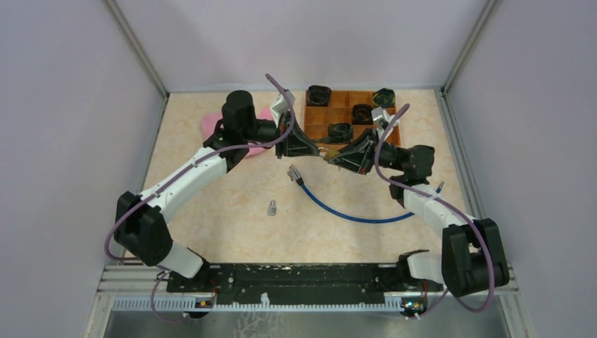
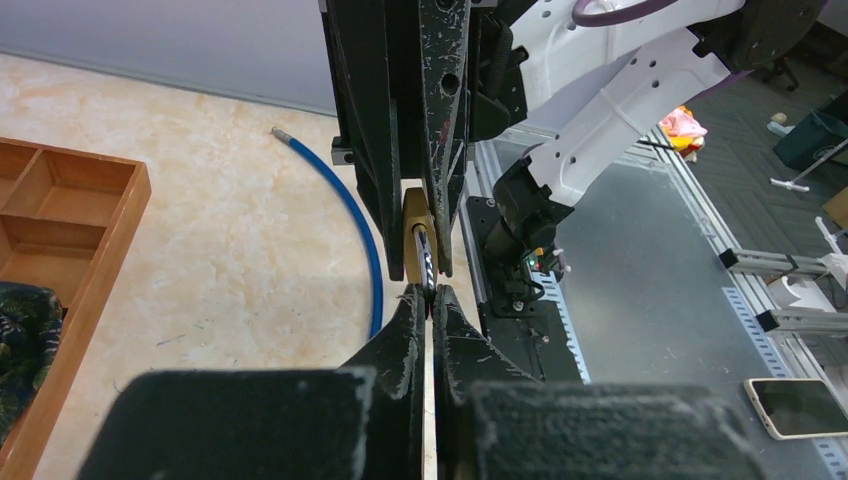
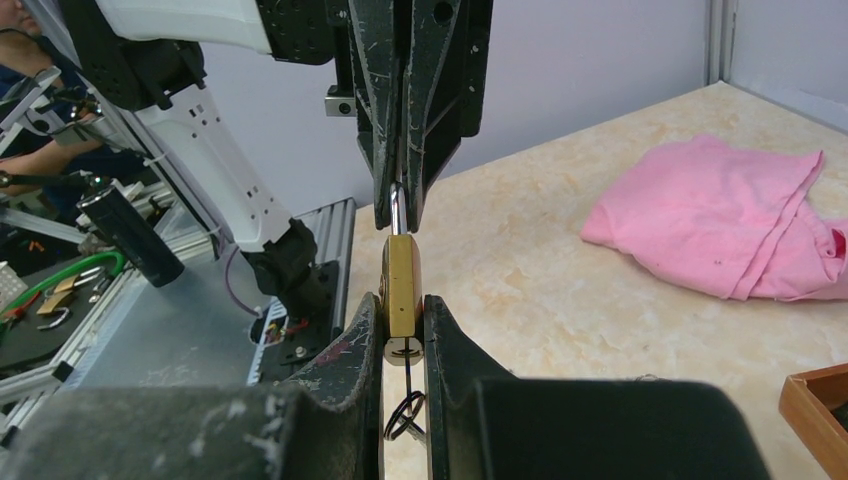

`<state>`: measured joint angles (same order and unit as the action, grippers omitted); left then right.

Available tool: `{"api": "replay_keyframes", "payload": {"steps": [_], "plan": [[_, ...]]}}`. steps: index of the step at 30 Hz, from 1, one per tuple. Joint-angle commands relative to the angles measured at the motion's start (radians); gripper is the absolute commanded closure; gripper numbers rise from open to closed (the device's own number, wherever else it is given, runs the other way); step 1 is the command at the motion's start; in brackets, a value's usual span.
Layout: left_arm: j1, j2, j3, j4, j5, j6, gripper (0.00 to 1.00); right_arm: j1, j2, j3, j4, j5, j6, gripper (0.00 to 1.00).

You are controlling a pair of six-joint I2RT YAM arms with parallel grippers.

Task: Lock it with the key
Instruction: Lock the lock.

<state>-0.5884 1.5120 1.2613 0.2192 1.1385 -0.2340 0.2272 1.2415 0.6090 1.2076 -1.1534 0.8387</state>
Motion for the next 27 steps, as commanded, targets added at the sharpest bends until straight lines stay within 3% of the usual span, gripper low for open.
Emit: {"api": "replay_keyframes", "payload": {"steps": [1, 17, 24, 27], "plan": [[-0.091, 0.044, -0.035, 0.003, 0.019, -0.005, 1.00, 0.054, 0.009, 0.050, 0.101, 0.079, -0.011, 1.00], [-0.133, 0.068, -0.043, -0.006, 0.017, 0.018, 1.00, 0.064, 0.014, 0.058, 0.088, 0.077, -0.036, 1.00], [-0.129, 0.045, -0.001, -0.136, -0.010, 0.144, 1.00, 0.060, -0.025, 0.057, -0.089, 0.052, -0.194, 1.00], [-0.122, 0.031, 0.034, -0.230, -0.040, 0.235, 1.00, 0.051, -0.035, 0.097, -0.302, 0.015, -0.320, 0.81]]}}
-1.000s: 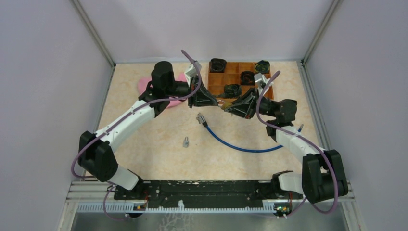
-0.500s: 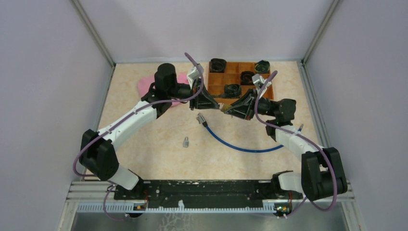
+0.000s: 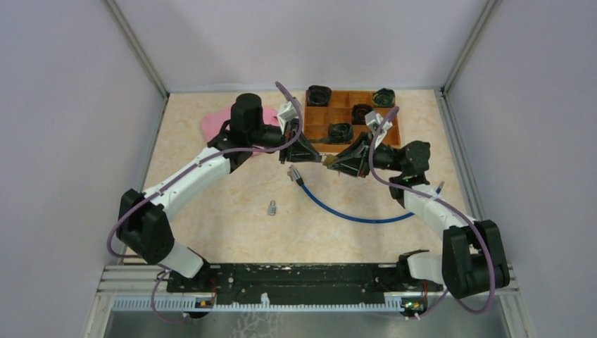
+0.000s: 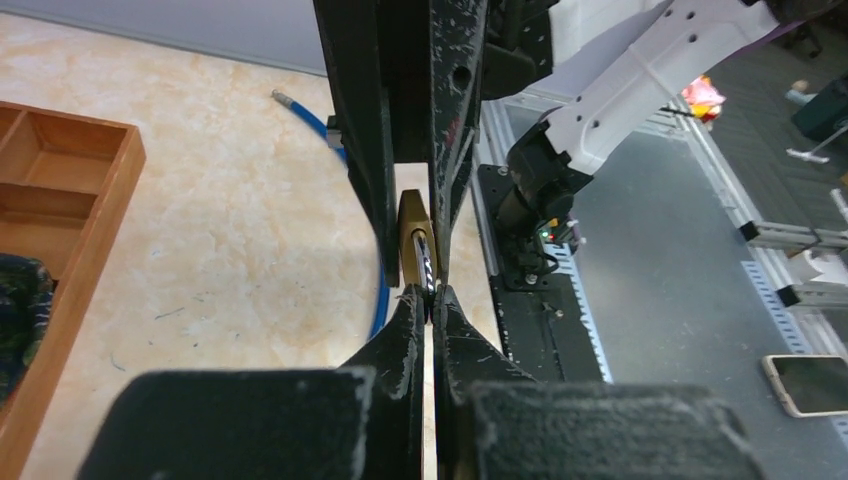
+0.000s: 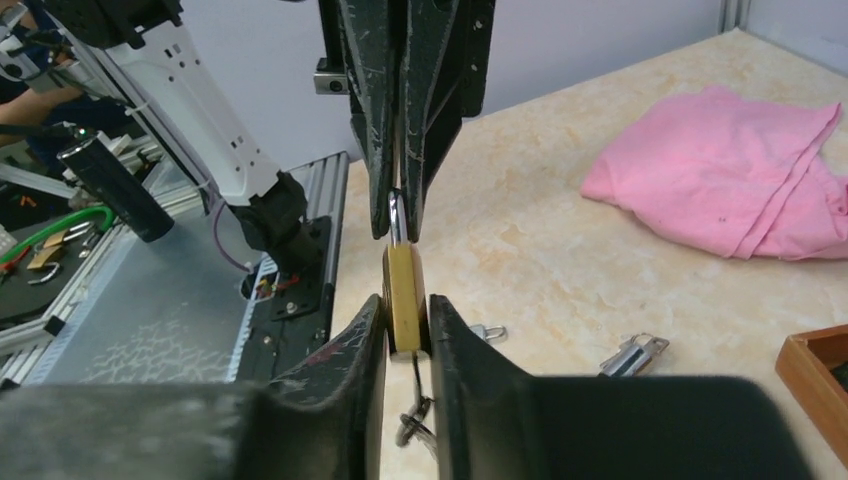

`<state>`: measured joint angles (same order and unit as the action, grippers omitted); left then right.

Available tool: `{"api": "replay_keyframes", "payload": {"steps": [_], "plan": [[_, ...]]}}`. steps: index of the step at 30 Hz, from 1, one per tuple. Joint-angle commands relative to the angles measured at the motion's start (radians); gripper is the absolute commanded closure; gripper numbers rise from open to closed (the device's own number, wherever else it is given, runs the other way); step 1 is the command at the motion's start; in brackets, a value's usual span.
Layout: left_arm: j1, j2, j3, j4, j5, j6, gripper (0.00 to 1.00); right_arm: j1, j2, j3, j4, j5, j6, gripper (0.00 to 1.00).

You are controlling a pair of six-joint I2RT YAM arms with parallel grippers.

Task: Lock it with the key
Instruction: Lock the lock.

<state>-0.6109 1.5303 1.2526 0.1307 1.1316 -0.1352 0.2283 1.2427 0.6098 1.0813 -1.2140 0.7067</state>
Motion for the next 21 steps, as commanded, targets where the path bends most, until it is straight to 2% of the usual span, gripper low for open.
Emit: {"api": "replay_keyframes", "payload": {"steps": [1, 4, 6, 9, 14, 17, 21], "plan": [[-0.095, 0.009, 0.053, -0.170, -0.045, 0.177, 1.00, 0.045, -0.042, 0.118, -0.263, 0.064, -0.239, 0.75], [-0.077, -0.004, 0.074, -0.241, -0.067, 0.246, 1.00, 0.028, -0.056, 0.182, -0.521, 0.044, -0.420, 0.55], [-0.066, -0.015, 0.081, -0.281, -0.078, 0.284, 1.00, 0.021, -0.067, 0.220, -0.690, 0.040, -0.539, 0.50], [-0.050, -0.033, 0.081, -0.324, -0.094, 0.329, 1.00, 0.019, -0.082, 0.269, -0.914, 0.035, -0.707, 0.47], [-0.036, -0.056, 0.078, -0.386, -0.103, 0.397, 1.00, 0.018, -0.106, 0.328, -1.176, 0.029, -0.924, 0.46], [-0.029, -0.070, 0.068, -0.389, -0.093, 0.402, 1.00, 0.019, -0.113, 0.335, -1.285, 0.030, -1.013, 0.45], [-0.024, -0.086, 0.059, -0.369, -0.079, 0.390, 1.00, 0.018, -0.112, 0.311, -1.333, 0.040, -1.076, 0.44]]}}
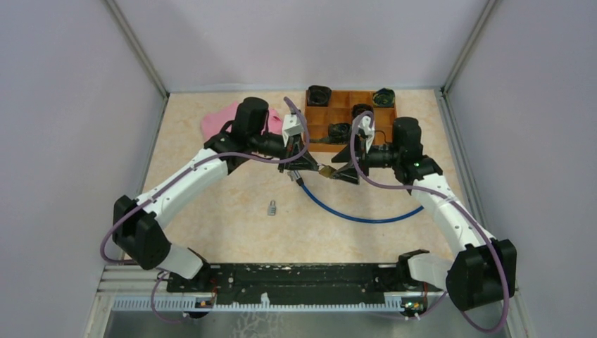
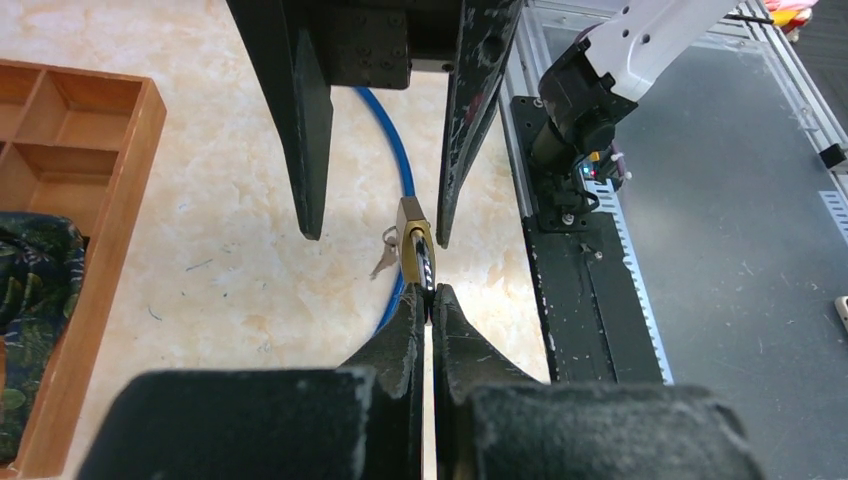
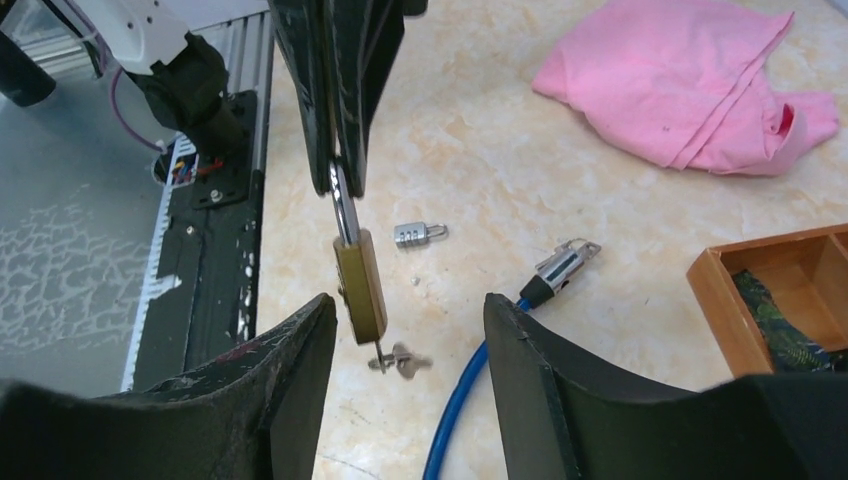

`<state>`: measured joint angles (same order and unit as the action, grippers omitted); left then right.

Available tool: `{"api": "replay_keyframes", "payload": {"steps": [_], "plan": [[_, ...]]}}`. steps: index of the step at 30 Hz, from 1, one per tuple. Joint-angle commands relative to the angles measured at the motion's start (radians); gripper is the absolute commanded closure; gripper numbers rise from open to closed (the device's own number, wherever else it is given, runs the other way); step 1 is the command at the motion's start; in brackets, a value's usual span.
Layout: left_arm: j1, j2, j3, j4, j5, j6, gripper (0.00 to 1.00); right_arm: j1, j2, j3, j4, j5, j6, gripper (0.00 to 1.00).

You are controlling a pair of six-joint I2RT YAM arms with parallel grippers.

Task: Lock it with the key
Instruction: Lock the lock.

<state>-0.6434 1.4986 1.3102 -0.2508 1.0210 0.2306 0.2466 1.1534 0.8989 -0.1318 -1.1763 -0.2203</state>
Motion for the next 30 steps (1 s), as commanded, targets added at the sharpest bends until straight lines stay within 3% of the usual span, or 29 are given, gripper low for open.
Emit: {"api": "replay_keyframes", "payload": {"steps": [1, 8, 15, 19, 23, 25, 30], "plan": [[0.009, -0.056, -0.001, 0.019, 0.035, 0.018, 1.00, 0.000, -0.022, 0.016, -0.128, 0.000, -0.161, 0.44], [0.014, -0.058, -0.017, 0.067, 0.054, -0.027, 1.00, 0.000, -0.025, -0.012, -0.095, -0.018, -0.152, 0.51], [0.014, -0.048, -0.032, 0.086, 0.054, -0.044, 1.00, 0.000, -0.036, -0.038, 0.000, -0.041, -0.070, 0.69], [0.014, -0.047, -0.039, 0.095, 0.053, -0.050, 1.00, 0.000, -0.042, -0.056, 0.048, -0.056, -0.023, 0.84], [0.014, -0.049, -0.047, 0.100, 0.043, -0.049, 1.00, 0.000, -0.049, -0.064, 0.069, -0.061, -0.005, 0.90], [0.014, -0.050, -0.050, 0.101, 0.032, -0.046, 1.00, 0.000, -0.053, -0.066, 0.073, -0.063, -0.001, 1.00], [0.027, -0.063, -0.053, 0.102, -0.019, -0.034, 1.00, -0.003, -0.054, -0.063, 0.036, 0.012, -0.041, 1.00]]}}
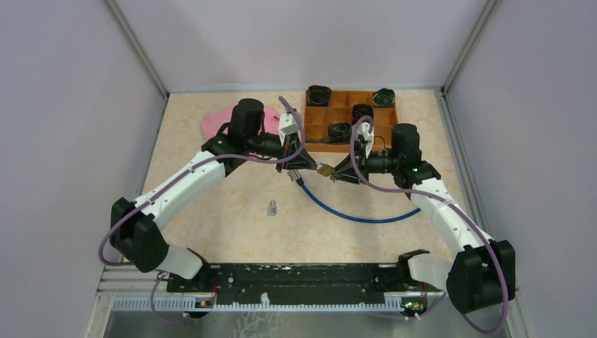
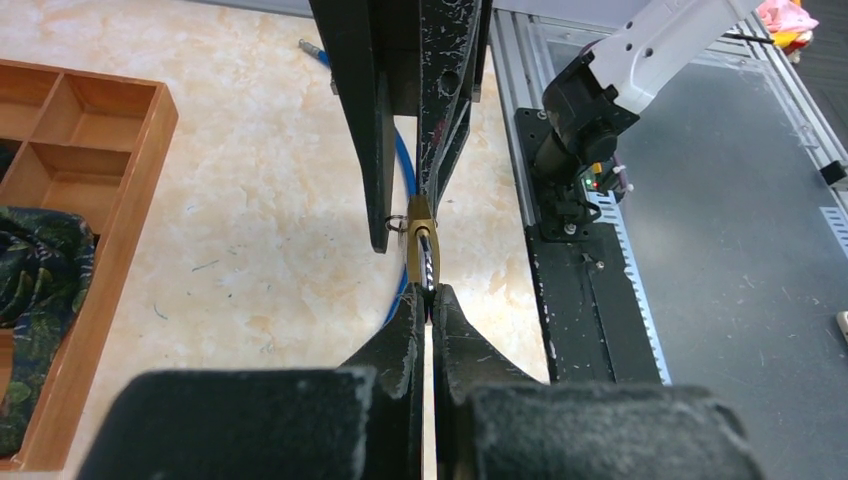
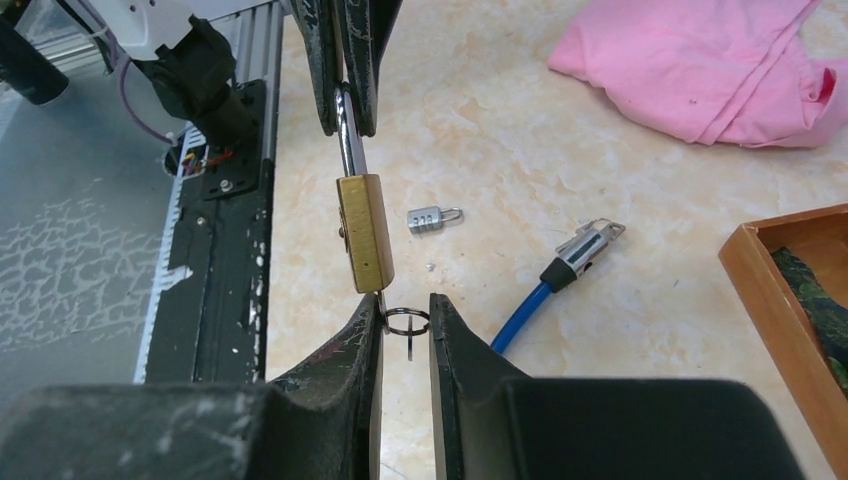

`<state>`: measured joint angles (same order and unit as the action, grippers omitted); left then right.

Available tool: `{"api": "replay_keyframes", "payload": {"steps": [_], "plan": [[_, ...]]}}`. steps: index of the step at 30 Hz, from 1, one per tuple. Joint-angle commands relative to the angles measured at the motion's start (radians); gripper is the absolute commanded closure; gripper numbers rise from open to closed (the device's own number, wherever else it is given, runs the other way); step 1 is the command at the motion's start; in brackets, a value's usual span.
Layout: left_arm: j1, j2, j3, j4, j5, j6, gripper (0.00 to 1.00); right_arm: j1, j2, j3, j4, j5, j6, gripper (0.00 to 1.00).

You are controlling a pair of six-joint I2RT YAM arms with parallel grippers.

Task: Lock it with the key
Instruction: Lock the lock, then place the lock at the center of the board.

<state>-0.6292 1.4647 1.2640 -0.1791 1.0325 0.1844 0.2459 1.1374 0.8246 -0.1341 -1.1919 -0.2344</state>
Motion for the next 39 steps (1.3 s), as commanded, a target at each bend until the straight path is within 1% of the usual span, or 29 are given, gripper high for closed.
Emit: {"api": "replay_keyframes", "payload": {"steps": [1, 4, 7, 12, 14, 16, 17, 22, 24, 27, 31, 34, 38, 39], "plan": [[0.021, -0.033, -0.007, 0.030, -0.038, 0.014, 1.00, -0.007, -0.034, 0.014, 0.024, 0.053, -0.041, 1.00], [0.062, -0.048, -0.006, 0.032, -0.047, 0.014, 1.00, -0.027, -0.015, 0.024, -0.002, 0.102, -0.058, 1.00], [0.136, -0.063, -0.010, 0.048, -0.031, -0.002, 1.00, -0.031, 0.007, 0.035, -0.034, 0.137, -0.082, 1.00], [0.275, -0.087, -0.070, 0.178, 0.016, -0.130, 1.00, -0.027, 0.031, 0.032, -0.028, 0.126, -0.073, 1.00], [0.303, -0.093, -0.087, 0.192, 0.008, -0.135, 1.00, -0.012, 0.029, 0.030, -0.017, 0.140, -0.066, 1.00], [0.315, -0.092, -0.099, 0.161, -0.019, -0.109, 1.00, 0.017, 0.026, 0.033, -0.027, 0.177, -0.089, 1.00], [0.335, -0.077, -0.114, 0.104, -0.061, -0.082, 1.00, 0.056, 0.029, 0.047, -0.063, 0.215, -0.130, 1.00], [0.383, 0.001, -0.135, -0.043, -0.230, -0.026, 1.00, 0.094, 0.058, 0.055, -0.074, 0.223, -0.151, 1.00], [0.404, 0.050, -0.132, -0.095, -0.260, -0.006, 1.00, 0.098, 0.068, 0.054, -0.075, 0.224, -0.156, 1.00], [0.428, 0.140, -0.127, -0.148, -0.261, 0.002, 1.00, 0.101, 0.072, 0.045, -0.071, 0.226, -0.160, 1.00], [0.437, 0.259, -0.096, -0.220, -0.211, 0.015, 1.00, 0.104, 0.062, 0.027, -0.066, 0.231, -0.160, 1.00], [0.444, 0.333, -0.079, -0.251, -0.205, 0.010, 1.00, 0.104, 0.050, 0.010, -0.062, 0.236, -0.159, 1.00], [0.469, 0.378, -0.069, -0.276, -0.199, -0.001, 1.00, 0.104, 0.042, 0.000, -0.055, 0.236, -0.153, 1.00], [0.477, 0.383, -0.073, -0.278, -0.197, 0.000, 0.99, 0.104, 0.044, -0.001, -0.050, 0.236, -0.150, 1.00]]}}
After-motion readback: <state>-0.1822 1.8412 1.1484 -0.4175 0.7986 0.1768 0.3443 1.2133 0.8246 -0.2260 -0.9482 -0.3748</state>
